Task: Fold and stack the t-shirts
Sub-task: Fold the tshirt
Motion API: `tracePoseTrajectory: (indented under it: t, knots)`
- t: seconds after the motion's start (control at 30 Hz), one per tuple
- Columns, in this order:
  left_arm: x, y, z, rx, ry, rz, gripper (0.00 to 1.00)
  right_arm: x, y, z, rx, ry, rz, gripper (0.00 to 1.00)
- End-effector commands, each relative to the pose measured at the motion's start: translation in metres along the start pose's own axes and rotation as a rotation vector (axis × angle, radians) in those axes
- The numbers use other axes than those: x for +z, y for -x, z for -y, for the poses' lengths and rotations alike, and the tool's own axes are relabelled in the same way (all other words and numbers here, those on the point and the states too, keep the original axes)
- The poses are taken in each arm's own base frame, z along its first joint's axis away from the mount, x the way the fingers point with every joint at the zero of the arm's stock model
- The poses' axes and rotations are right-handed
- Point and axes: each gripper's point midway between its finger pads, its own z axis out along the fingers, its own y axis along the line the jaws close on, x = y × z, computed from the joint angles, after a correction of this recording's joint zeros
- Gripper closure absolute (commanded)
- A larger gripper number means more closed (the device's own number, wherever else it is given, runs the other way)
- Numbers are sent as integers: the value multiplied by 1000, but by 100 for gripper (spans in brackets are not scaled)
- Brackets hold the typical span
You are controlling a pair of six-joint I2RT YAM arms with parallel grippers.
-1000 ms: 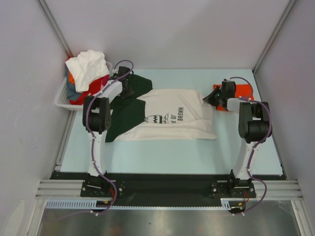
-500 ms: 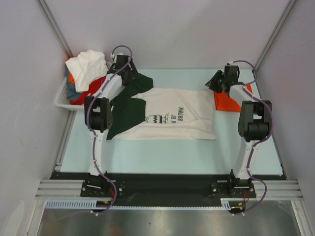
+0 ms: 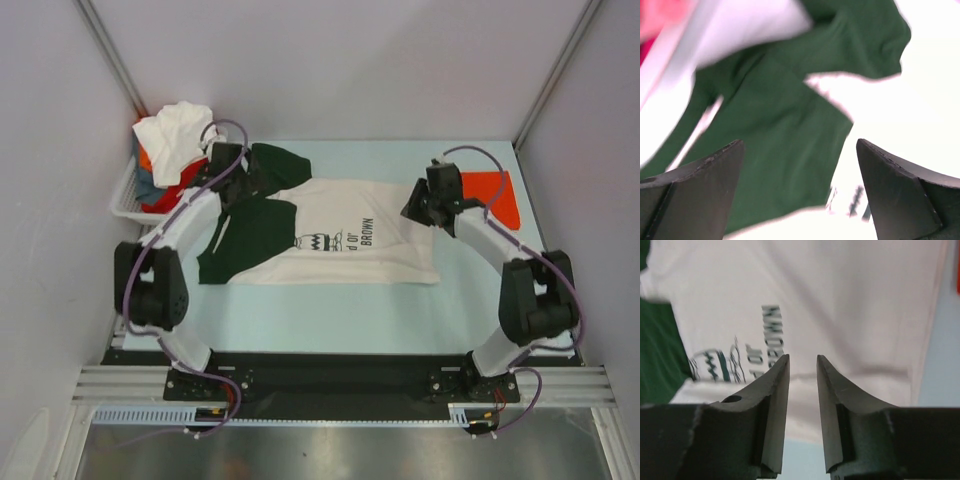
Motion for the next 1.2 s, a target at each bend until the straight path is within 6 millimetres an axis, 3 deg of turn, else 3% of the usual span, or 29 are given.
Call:
tracePoseTrajectory:
  t: [0.0, 0.03, 0.07, 0.13, 0.2, 0.23, 0.3, 0.33, 0.4, 0.47, 0.5, 0.6, 0.67, 0.73, 0.77, 0.83, 1.03, 1.17]
  knots:
    - [-37, -12, -16, -103, -22, 64, 0, -33, -23, 17, 6, -38, 41, 68]
    - [-34, -41, -30, -140, -11, 37, 0, -40, -28, 17, 14, -33, 49, 69]
    - [-49, -36, -26, -188, -65, 74, 1, -51, -45, 16, -9, -24, 39, 70]
    - [-51, -72, -43, -197, -57, 23, 2, -59, -63, 13, -35, -15, 15, 75]
    - [-64, -79, -46, -197, -74, 29, 5, -66, -81, 13, -47, -12, -17, 88]
    - [-65, -95, -55, -188, -60, 7, 7, -69, -92, 4, -68, 10, -43, 92]
    - [-75, -100, -58, -180, -80, 9, 16, -68, -107, 0, -94, 14, -78, 100]
    - [-75, -111, -64, -172, -71, -7, 19, -68, -115, -4, -112, 16, -94, 100]
    - [-82, -112, -67, -165, -84, 2, 33, -62, -128, -5, -127, 14, -133, 100]
    - [-83, -123, -74, -165, -72, -8, 41, -61, -139, -11, -146, 26, -162, 100]
    - [-85, -125, -76, -175, -72, -8, 41, -61, -143, -9, -149, 17, -178, 100]
    - [-86, -137, -85, -204, -51, -23, 26, -62, -155, -5, -133, 3, -201, 86]
    - [-85, -149, -91, -225, -41, -40, 21, -66, -167, 1, -105, 12, -218, 81]
    - [-82, -160, -97, -270, -33, -62, 22, -73, -163, -3, -34, 49, -174, 72]
    - [-81, -165, -97, -285, -35, -75, 23, -75, -175, 9, -12, 32, -181, 61]
    - [-78, -174, -104, -333, -21, -87, 24, -78, -176, 10, 65, 49, -147, 52]
    - [-79, -180, -112, -430, -58, -19, 24, -87, -177, 37, 200, 24, -16, 47]
    - [-79, -180, -119, -463, -45, 10, 25, -89, -168, 53, 265, -32, 63, 38]
